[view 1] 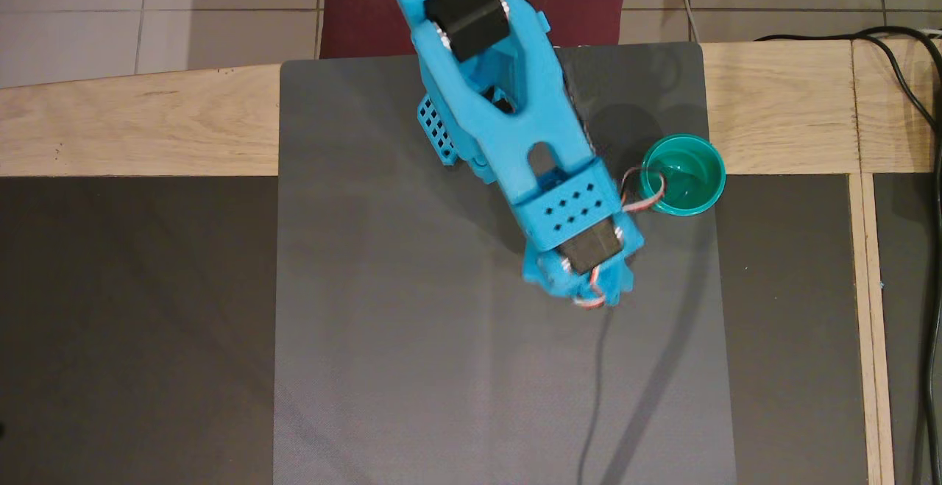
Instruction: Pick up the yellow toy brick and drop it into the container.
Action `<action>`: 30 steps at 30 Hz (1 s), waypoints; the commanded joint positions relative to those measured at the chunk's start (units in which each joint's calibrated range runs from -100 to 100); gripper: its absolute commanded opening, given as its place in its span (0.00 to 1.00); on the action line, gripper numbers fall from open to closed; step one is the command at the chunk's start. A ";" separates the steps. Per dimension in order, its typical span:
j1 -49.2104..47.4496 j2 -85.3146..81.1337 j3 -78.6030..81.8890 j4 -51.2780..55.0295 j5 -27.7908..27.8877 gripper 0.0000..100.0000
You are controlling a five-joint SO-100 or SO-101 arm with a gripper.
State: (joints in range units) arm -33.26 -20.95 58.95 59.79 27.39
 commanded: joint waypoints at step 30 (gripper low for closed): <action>0.73 0.29 1.16 -4.84 2.25 0.08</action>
State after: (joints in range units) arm -33.11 -20.61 59.95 55.39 29.35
